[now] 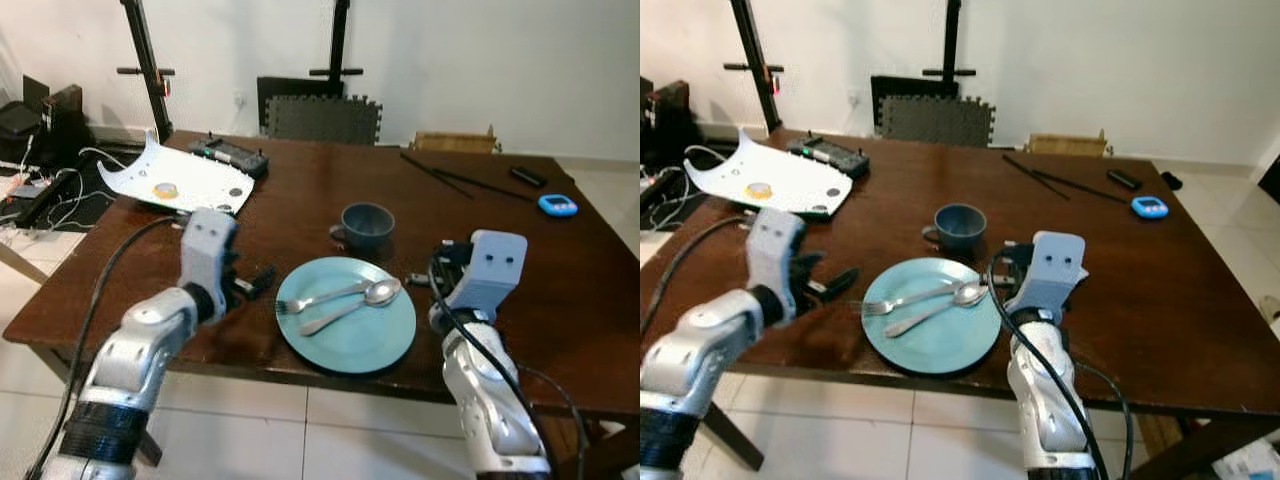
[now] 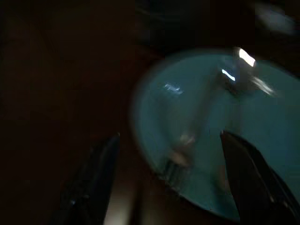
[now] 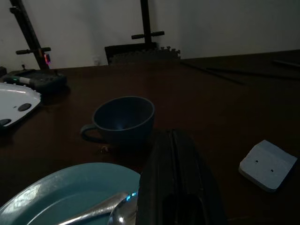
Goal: Setting the table
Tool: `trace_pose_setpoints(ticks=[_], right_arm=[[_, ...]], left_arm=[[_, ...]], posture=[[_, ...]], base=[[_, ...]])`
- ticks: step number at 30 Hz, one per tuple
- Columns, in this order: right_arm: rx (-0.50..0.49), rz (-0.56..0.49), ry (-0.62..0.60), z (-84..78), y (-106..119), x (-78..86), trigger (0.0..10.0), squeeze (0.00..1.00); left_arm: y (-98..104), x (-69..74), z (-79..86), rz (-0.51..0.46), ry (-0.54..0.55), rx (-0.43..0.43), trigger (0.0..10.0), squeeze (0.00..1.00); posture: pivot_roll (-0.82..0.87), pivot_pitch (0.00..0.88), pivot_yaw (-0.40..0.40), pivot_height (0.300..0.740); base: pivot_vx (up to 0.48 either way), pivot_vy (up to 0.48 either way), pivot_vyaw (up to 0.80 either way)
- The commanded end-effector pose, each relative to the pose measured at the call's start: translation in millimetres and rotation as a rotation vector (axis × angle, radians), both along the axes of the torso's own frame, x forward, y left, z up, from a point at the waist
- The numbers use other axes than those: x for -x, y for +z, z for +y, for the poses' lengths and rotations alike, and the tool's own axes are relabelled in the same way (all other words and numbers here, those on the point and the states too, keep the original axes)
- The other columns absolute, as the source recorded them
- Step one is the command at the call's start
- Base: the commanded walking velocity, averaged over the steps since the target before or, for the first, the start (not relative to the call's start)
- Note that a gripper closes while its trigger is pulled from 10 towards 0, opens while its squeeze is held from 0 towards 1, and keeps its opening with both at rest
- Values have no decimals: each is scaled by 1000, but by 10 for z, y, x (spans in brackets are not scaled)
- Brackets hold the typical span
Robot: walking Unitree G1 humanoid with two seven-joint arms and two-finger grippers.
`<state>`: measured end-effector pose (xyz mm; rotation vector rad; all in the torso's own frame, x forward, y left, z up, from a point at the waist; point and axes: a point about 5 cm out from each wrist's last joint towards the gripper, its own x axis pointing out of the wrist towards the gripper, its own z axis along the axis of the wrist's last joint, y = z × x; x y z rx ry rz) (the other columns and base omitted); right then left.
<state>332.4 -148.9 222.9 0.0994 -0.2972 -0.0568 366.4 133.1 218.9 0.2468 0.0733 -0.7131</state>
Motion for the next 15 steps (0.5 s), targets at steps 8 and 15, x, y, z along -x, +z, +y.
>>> trace_pose_setpoints(ticks=[8,15], right_arm=[[-5,-19,-26,-14,48,79,10000,0],[-4,-50,-64,-62,117,148,10000,0]], left_arm=[[229,-293,31,-24,-131,-222,10000,0],[284,-337,-51,18,-207,-245,10000,0]], posture=[[-46,172,83,740],[-55,195,123,740]], base=[[0,0,0],[0,0,0]])
